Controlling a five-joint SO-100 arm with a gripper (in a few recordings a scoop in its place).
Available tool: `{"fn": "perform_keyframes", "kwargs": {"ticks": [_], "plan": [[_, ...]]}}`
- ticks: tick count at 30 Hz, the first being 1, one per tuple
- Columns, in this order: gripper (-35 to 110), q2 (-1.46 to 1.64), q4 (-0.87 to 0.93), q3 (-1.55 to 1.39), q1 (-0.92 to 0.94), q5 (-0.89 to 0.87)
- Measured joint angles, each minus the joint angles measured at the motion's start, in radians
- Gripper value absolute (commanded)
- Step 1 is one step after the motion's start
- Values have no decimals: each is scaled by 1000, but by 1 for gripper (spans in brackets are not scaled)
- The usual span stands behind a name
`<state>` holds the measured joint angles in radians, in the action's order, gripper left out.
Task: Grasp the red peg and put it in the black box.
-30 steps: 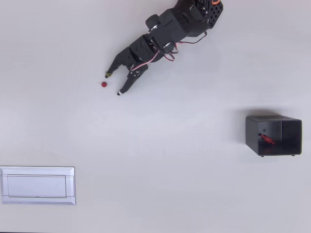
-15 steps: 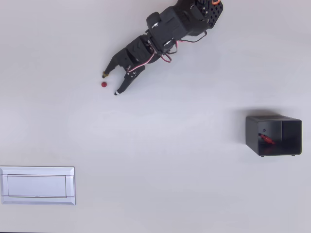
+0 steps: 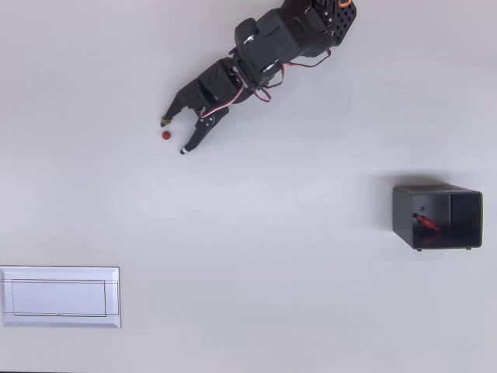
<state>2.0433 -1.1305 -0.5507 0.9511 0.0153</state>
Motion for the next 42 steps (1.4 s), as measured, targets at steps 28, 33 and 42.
{"fn": "perform_keyframes", "kwargs": {"ticks": [28, 33, 42], "plan": [[8, 15, 34, -67, -2, -9], [0, 15, 34, -67, -2, -15], [0, 15, 34, -67, -2, -18]]}}
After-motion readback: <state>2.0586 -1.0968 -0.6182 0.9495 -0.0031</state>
